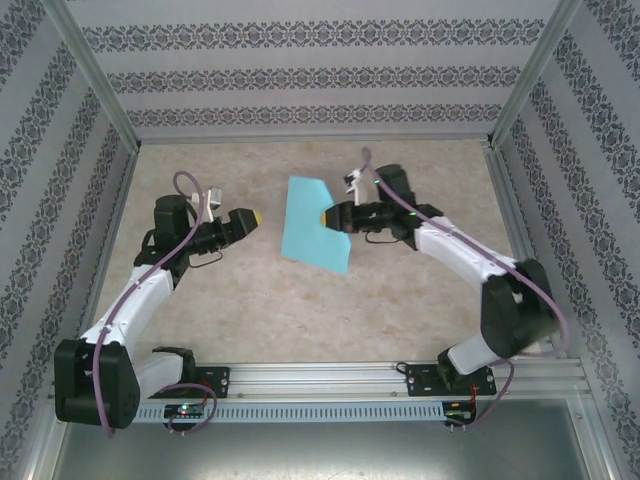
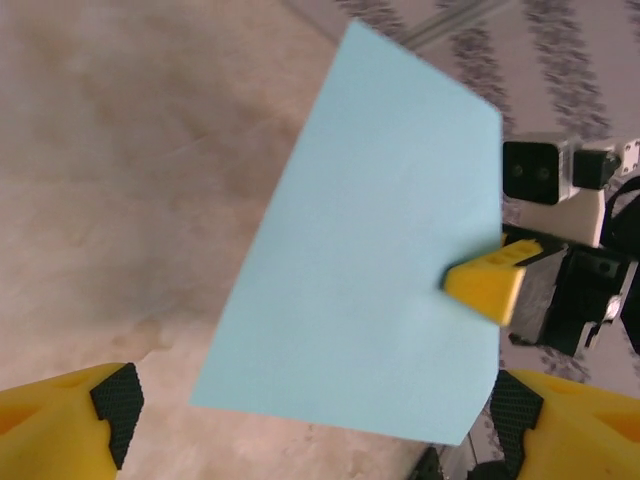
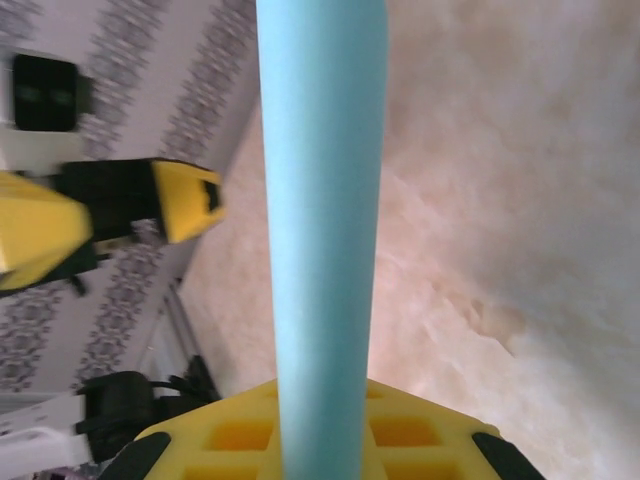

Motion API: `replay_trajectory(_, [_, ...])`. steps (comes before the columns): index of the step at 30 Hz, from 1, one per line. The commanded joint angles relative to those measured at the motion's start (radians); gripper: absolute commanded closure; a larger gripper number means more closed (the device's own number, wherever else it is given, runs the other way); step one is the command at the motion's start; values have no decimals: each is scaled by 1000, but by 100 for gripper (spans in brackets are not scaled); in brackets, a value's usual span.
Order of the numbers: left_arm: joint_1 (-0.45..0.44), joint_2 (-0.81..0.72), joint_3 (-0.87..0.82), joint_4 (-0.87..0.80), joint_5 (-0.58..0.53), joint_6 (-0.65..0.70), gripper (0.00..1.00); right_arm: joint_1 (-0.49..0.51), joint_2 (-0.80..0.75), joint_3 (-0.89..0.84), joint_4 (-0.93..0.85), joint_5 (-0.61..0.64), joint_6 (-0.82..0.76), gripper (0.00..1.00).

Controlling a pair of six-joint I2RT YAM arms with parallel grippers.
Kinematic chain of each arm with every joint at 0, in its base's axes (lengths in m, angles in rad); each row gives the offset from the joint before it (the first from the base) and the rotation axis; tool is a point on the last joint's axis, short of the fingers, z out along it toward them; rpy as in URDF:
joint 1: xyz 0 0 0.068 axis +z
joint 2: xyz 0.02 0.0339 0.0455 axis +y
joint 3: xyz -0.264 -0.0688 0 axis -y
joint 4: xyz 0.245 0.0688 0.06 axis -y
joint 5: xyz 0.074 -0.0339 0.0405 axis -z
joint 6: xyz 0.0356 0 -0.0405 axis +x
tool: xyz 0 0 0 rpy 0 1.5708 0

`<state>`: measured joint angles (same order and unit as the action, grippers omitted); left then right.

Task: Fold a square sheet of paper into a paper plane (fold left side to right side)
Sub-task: Pick up the square sheet of paper from the center of the table, then place a square sheet of paper at the center of the table.

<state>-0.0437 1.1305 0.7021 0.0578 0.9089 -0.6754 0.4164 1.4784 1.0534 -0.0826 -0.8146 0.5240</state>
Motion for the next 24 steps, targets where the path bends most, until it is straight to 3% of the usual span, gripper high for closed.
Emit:
replay_trajectory(1, [4, -2, 55, 229, 129, -66, 4, -44, -120, 12, -52, -191, -45, 84])
replay_trajectory(8, [-96, 35, 133, 464, 193, -141, 3, -48, -236, 104, -124, -326, -48, 83])
replay_trajectory(12, [-147, 33, 161, 488, 205, -142, 4, -29, -261, 145, -124, -337, -39, 82])
replay_trajectory(16, [-202, 30, 179, 495, 219, -141, 12, -8, -260, 167, -135, -324, -45, 81])
replay_trajectory(19, [-225, 23, 188, 495, 219, -138, 26, -6, -249, 169, -143, -302, -46, 80])
replay_trajectory(21, [-232, 21, 193, 478, 215, -132, 42, -9, -244, 168, -156, -273, -50, 80])
replay_trajectory(24, [-237, 15, 198, 400, 193, -90, 76, -27, -239, 162, -183, -225, -58, 76])
